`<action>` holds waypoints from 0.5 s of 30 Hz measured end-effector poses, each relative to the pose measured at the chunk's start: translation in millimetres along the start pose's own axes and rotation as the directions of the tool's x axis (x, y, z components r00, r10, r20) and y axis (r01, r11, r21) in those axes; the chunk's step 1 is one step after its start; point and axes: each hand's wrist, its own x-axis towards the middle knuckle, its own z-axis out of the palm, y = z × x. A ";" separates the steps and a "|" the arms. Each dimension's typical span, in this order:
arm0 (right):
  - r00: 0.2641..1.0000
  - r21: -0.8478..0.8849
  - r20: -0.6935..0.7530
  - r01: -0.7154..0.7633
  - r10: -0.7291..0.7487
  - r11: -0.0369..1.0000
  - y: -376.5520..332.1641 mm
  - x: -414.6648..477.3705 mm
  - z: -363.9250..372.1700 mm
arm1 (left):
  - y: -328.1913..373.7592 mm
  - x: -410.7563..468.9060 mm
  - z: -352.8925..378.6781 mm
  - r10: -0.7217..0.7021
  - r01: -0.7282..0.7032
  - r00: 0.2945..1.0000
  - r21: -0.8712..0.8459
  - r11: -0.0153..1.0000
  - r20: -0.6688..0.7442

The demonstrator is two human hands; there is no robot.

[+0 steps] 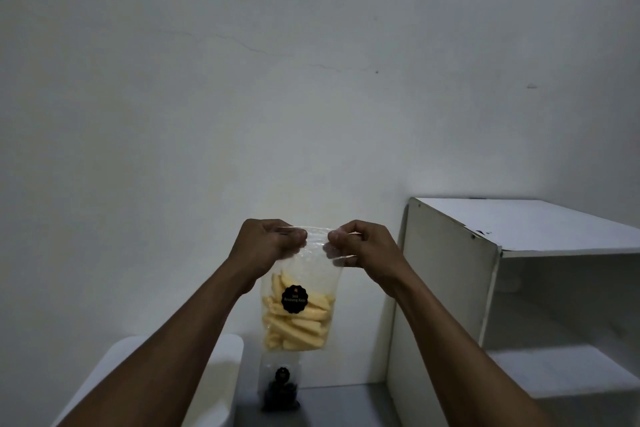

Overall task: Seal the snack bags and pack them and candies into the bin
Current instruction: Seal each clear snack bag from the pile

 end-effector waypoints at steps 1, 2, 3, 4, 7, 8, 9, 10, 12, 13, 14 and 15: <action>1.000 0.010 0.011 -0.007 0.007 1.000 1.4 -0.8 -2.0 | -0.7 0.3 -0.2 0.005 -0.005 1.000 -0.005 1.000 -0.011; 1.000 0.017 0.026 -0.010 0.009 1.000 2.0 -1.3 -3.3 | -1.1 0.4 -0.2 0.009 -0.009 1.000 0.000 1.000 -0.017; 0.999 0.015 0.037 -0.012 0.011 1.000 2.6 -1.8 -3.7 | -1.5 -0.1 0.1 0.010 -0.010 1.000 0.007 1.000 -0.018; 0.999 0.003 0.036 -0.010 0.010 1.000 3.2 -1.7 -3.3 | -1.9 -0.7 1.0 0.013 -0.012 1.000 0.011 1.000 -0.020; 0.999 -0.044 -0.024 0.027 -0.028 0.999 3.2 1.3 -0.1 | -2.9 -2.0 2.8 0.019 -0.018 0.999 0.011 1.000 -0.038; 0.998 -0.044 -0.045 0.042 -0.044 0.998 2.7 1.8 0.7 | -3.3 -2.3 3.3 0.015 -0.015 0.999 0.008 1.000 -0.036; 0.996 -0.043 -0.064 0.053 -0.056 0.998 2.3 1.6 0.9 | -3.7 -2.4 3.4 0.008 -0.008 0.999 0.003 1.000 -0.032; 0.995 -0.040 -0.080 0.061 -0.064 0.997 1.9 0.9 0.7 | -3.8 -2.5 3.2 0.000 0.000 1.000 -0.004 1.000 -0.029; 0.993 -0.013 -0.097 0.060 -0.061 0.998 1.3 -1.2 -0.4 | -2.9 -2.8 1.7 -0.009 0.009 0.999 -0.010 1.000 -0.031; 0.996 0.004 -0.080 0.048 -0.048 0.999 1.8 -2.1 -1.1 | -2.5 -3.3 0.7 -0.009 0.008 0.999 -0.008 1.000 -0.031; 0.999 0.011 -0.045 0.031 -0.030 0.999 2.4 -2.7 -1.5 | -2.1 -3.9 -0.2 -0.006 0.006 1.000 -0.003 1.000 -0.031; 1.000 0.010 -0.004 0.012 -0.012 1.000 2.5 -3.2 -1.6 | -1.5 -4.4 -0.8 -0.003 0.003 1.000 0.005 1.000 -0.029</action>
